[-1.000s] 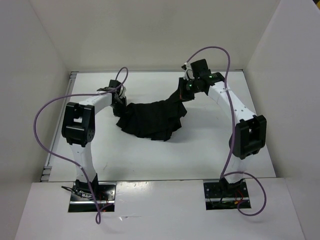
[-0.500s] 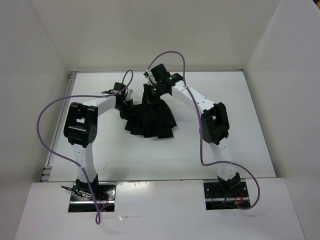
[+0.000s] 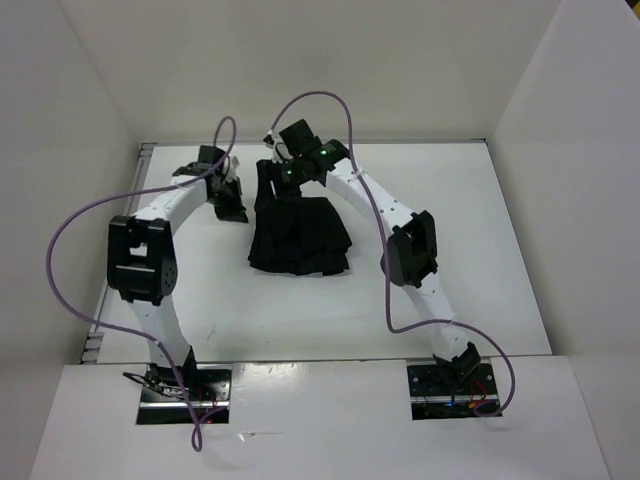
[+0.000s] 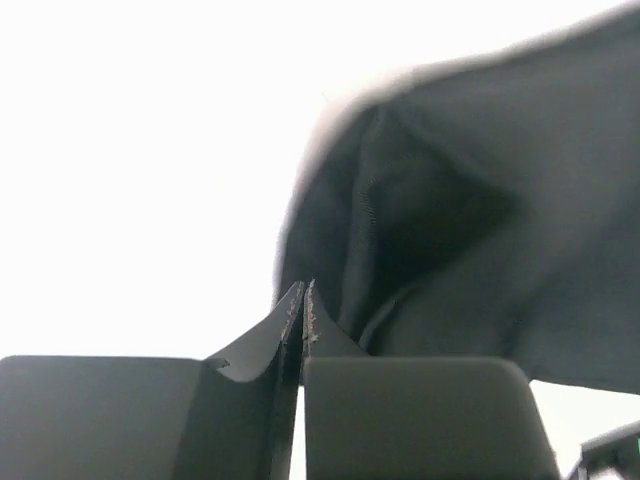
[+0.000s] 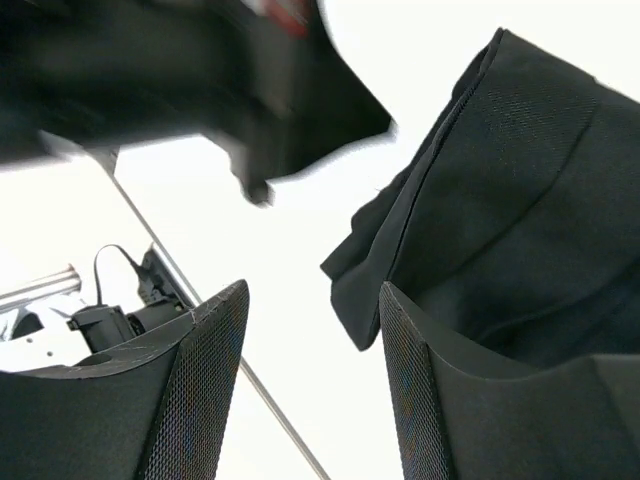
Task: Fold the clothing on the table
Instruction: Fold the skirt
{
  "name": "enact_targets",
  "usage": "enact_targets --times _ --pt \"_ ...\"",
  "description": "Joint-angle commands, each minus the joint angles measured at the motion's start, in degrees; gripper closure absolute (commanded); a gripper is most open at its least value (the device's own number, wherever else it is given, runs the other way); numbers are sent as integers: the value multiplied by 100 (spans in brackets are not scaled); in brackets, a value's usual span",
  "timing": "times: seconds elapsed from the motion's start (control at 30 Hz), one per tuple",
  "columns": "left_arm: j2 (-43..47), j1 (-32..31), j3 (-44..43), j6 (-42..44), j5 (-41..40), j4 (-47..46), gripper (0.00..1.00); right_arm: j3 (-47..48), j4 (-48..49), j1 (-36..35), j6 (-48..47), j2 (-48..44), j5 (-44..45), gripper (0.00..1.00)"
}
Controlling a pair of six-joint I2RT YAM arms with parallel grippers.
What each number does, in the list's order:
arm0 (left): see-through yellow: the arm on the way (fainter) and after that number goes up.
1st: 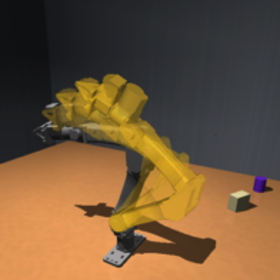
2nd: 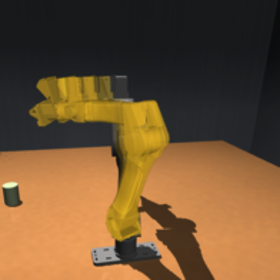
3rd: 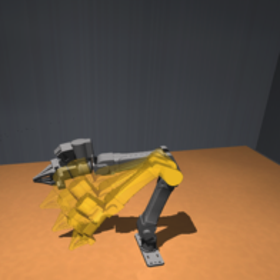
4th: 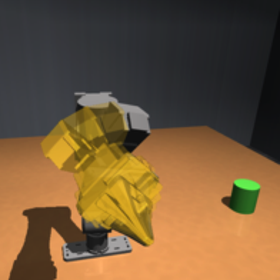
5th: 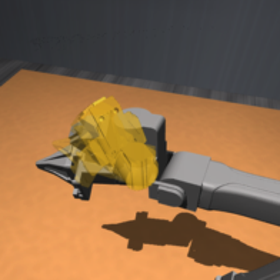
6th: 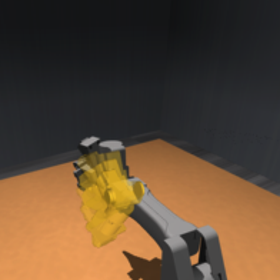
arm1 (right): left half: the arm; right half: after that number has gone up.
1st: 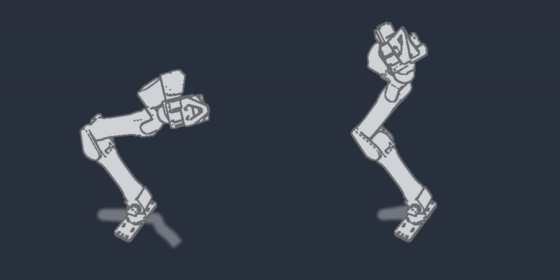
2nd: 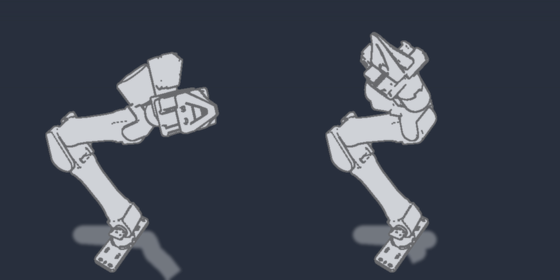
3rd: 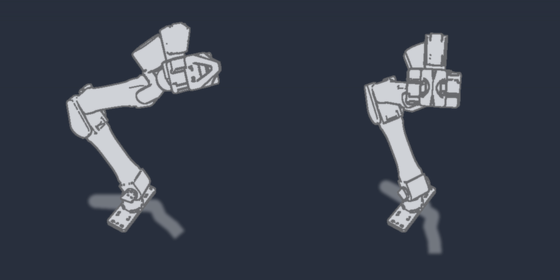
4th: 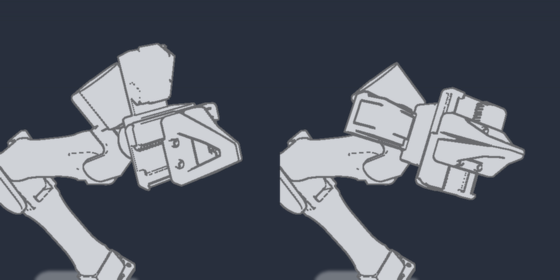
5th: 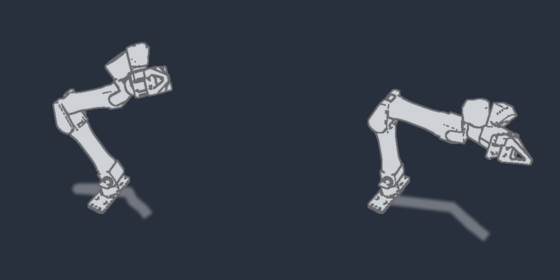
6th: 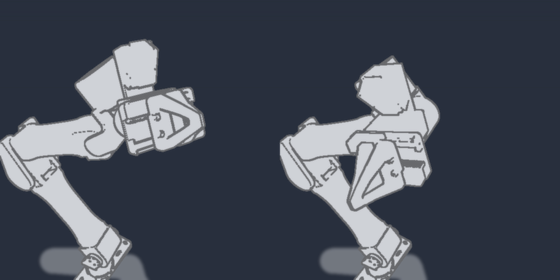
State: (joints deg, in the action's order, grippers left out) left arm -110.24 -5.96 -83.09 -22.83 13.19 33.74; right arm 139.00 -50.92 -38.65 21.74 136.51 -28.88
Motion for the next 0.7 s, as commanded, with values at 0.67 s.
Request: enact_targets --times 0.67 --pt "-401 -398 -366 -170 2340 -948 100 736 -1992 797 120 -932 3617 71"
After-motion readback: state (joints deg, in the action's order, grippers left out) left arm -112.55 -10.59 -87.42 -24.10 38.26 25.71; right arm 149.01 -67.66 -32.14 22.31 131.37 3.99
